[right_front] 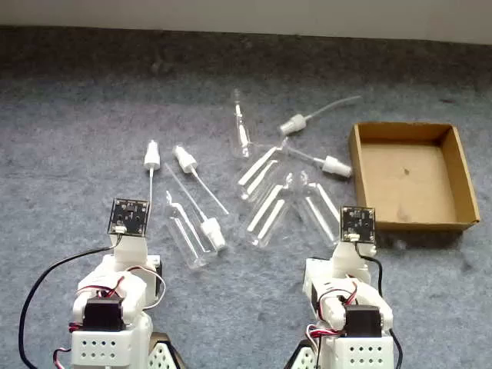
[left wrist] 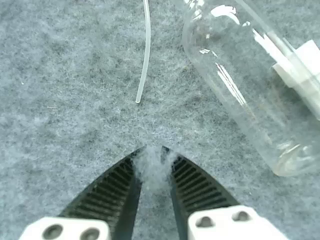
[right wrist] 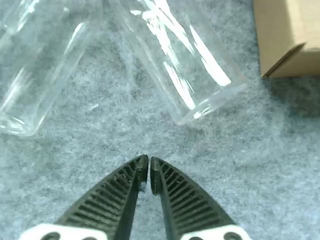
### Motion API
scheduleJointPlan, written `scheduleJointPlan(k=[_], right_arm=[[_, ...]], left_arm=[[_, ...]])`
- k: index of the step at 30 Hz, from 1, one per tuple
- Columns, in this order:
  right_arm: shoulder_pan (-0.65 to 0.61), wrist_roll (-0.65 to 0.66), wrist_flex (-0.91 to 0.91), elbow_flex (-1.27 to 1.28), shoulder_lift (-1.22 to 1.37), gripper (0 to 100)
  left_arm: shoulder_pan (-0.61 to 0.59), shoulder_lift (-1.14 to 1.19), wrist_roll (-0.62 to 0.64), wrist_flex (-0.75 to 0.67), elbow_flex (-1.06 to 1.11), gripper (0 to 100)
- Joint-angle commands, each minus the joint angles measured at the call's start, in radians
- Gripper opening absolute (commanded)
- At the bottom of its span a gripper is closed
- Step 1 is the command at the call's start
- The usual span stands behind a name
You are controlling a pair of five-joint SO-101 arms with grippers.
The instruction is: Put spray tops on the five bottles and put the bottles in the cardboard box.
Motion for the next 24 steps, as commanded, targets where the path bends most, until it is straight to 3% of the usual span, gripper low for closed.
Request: scheduleJointPlan(k=[1, 24], right_arm=[[-0.002, -0.002, 0.005, 0.156, -0.007, 0.5], [-0.008, -0.002, -0.004, 0.156, -0.007, 0.6]], left_arm=[[0.016, -0.005, -0.003, 0.000, 0.019, 1], [0.016, -0.005, -0.003, 0.000, 0.019, 1]])
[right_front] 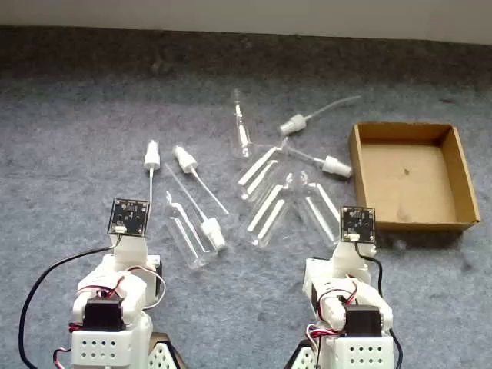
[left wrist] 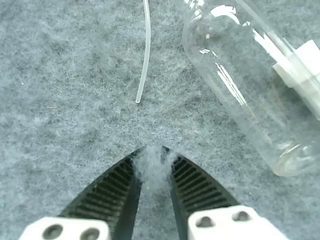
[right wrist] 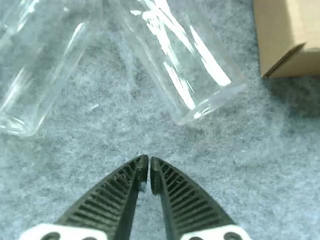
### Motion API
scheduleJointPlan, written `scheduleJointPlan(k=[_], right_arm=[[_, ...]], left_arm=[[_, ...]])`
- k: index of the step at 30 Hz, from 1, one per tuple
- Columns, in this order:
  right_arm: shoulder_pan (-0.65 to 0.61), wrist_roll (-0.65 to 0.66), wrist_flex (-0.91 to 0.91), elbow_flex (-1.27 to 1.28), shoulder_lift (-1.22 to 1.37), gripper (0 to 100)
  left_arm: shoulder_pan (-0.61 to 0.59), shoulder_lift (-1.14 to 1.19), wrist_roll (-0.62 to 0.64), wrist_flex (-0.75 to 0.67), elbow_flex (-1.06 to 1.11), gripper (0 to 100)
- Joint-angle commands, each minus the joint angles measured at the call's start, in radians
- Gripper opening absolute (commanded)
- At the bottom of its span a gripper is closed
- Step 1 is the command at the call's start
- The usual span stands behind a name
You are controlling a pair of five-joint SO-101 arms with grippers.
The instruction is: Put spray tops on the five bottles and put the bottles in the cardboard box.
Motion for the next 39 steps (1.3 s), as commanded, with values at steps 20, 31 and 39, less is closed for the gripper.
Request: scheduleJointPlan(k=[20, 31, 39], right_arm=[[-0.007, -0.002, -0.027, 0.157, 0.002, 0.7], [-0.004, -0.002, -0.027, 0.157, 0.002, 0.7], [0.004, 0.000, -0.035, 0.154, -0.005, 0.7]], left_arm=[[0.016, -0.005, -0.003, 0.000, 0.019, 1], [0.016, -0.005, -0.003, 0.000, 0.019, 1], [0.016, -0.005, -0.003, 0.000, 0.019, 1]])
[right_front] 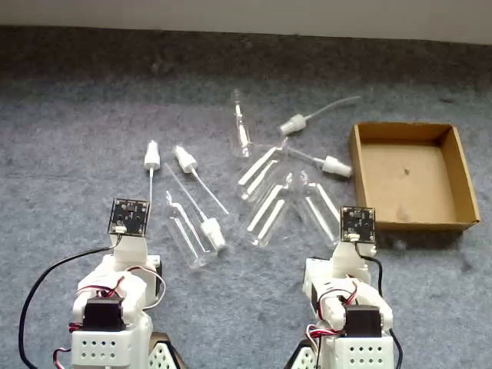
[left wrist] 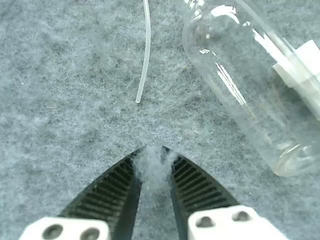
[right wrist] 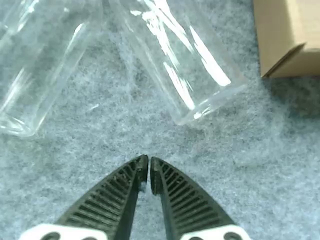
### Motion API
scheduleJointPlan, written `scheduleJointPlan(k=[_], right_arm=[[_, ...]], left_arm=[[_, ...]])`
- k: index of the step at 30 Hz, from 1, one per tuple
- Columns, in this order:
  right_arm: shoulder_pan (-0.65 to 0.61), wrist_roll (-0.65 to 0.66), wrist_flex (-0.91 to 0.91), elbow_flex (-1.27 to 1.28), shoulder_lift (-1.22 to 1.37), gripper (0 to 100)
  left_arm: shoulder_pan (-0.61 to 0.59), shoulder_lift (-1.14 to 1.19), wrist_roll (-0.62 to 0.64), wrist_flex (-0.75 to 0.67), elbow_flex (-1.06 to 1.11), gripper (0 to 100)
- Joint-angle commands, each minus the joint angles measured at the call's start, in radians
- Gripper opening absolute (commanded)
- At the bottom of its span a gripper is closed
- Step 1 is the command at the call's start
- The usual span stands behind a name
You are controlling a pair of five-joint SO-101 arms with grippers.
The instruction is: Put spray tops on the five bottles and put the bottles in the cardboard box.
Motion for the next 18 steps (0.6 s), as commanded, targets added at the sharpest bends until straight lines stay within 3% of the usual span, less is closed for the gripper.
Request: scheduleJointPlan(k=[1, 9, 18], right_arm=[[0.002, 0.018, -0.035, 0.154, -0.007, 0.7], [0.002, 0.417, -0.036, 0.150, -0.007, 0.7], [0.042, 0.520, -0.016, -0.088, -0.007, 1.1]], left_arm=[[0.016, -0.005, -0.003, 0.000, 0.019, 1], [0.016, -0.005, -0.003, 0.000, 0.019, 1], [0.016, -0.005, -0.003, 0.000, 0.019, 1]])
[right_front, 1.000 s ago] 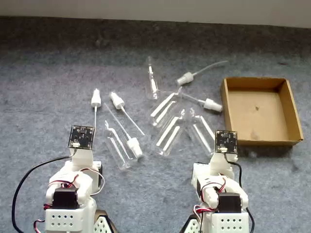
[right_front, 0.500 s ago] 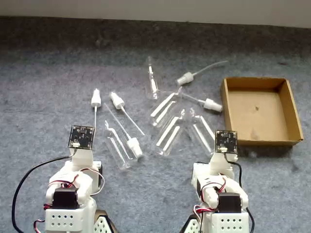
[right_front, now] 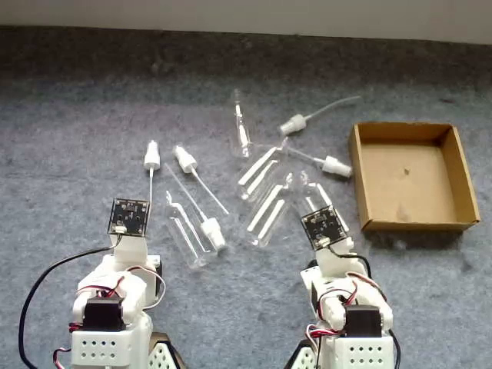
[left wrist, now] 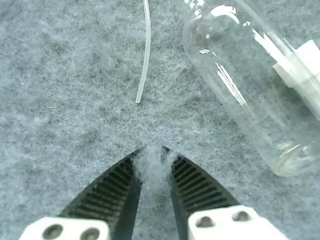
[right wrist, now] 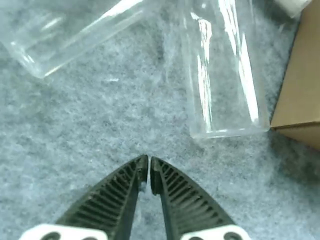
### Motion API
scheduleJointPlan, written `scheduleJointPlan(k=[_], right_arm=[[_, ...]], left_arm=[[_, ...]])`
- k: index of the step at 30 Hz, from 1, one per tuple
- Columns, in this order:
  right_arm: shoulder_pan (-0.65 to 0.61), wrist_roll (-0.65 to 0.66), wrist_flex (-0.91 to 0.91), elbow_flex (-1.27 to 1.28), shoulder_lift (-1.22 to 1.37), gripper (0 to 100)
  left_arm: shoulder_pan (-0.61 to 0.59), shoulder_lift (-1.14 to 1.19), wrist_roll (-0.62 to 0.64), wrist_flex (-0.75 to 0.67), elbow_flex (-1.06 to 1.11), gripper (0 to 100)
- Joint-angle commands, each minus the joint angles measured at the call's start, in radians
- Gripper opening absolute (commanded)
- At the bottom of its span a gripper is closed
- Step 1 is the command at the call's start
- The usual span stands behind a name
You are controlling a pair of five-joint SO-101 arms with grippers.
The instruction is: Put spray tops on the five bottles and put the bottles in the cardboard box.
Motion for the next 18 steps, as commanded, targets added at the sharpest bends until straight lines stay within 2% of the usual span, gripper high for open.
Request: scheduleJointPlan(k=[1, 6, 9, 18], right_arm=[[0.070, 0.049, 0.018, -0.127, -0.005, 1.5], [0.255, 0.212, 0.042, -0.387, 0.001, 9.8], [0.357, 0.226, 0.016, -0.486, 0.004, 10.2], [0.449, 0.233, 0.073, -0.668, 0.082, 10.6]], left_arm=[[0.016, -0.005, -0.003, 0.000, 0.019, 1], [0.016, -0.005, -0.003, 0.000, 0.019, 1], [0.016, -0.005, -0.003, 0.000, 0.019, 1], [0.016, -0.005, -0.003, 0.000, 0.019, 1]])
